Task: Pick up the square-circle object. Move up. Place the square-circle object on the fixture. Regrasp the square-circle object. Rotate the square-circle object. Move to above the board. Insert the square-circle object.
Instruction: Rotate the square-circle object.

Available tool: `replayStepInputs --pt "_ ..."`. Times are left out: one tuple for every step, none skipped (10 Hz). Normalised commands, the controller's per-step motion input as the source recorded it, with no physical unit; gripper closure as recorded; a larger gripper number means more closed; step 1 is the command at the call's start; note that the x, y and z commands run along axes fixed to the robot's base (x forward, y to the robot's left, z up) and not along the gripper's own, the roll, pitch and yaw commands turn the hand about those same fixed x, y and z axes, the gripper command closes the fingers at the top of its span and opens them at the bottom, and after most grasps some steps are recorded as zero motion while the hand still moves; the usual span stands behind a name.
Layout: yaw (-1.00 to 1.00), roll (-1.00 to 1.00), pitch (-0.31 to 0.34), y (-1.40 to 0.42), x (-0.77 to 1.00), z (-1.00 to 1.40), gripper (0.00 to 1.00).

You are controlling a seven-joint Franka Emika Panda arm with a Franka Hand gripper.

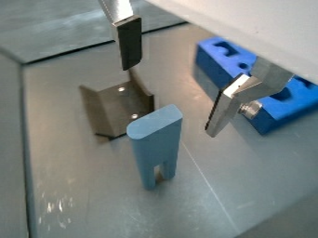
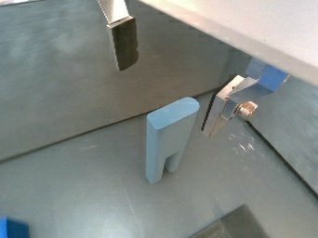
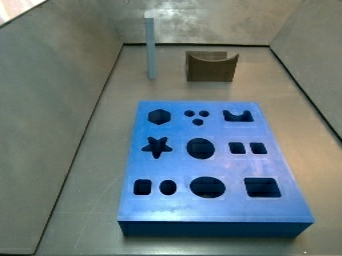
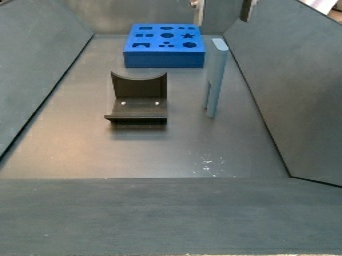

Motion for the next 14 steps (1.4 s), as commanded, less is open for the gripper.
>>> replayStepInputs --pt "1.00 -0.01 0.007 -0.01 0.00 0.00 0.00" --pt "1.00 -0.01 0.008 -0.01 0.00 0.00 0.00" --pt "1.00 -0.01 0.008 -0.01 0.00 0.00 0.00" --pt "1.00 -0.01 0.008 -0.01 0.00 0.00 0.00" --pt "1.00 -0.01 0.008 -0.01 0.00 0.00 0.00" --pt "1.00 -0.01 0.008 -0.01 0.00 0.00 0.00" --pt "1.00 -0.01 0.009 -0.01 0.00 0.00 0.00" --pt "1.00 -0.01 0.009 -0.01 0.00 0.00 0.00" --pt "1.00 -0.01 0.009 -0.01 0.00 0.00 0.00" --pt "1.00 -0.01 0.009 -0.01 0.00 0.00 0.00" --pt "1.00 -0.01 0.010 -0.01 0.00 0.00 0.00" --pt "1.00 -0.01 0.010 -0.01 0.01 0.00 0.00" --pt "1.00 -0.01 0.010 -0.01 0.01 0.00 0.00" --pt "1.00 -0.01 0.011 -0.01 0.01 0.00 0.00"
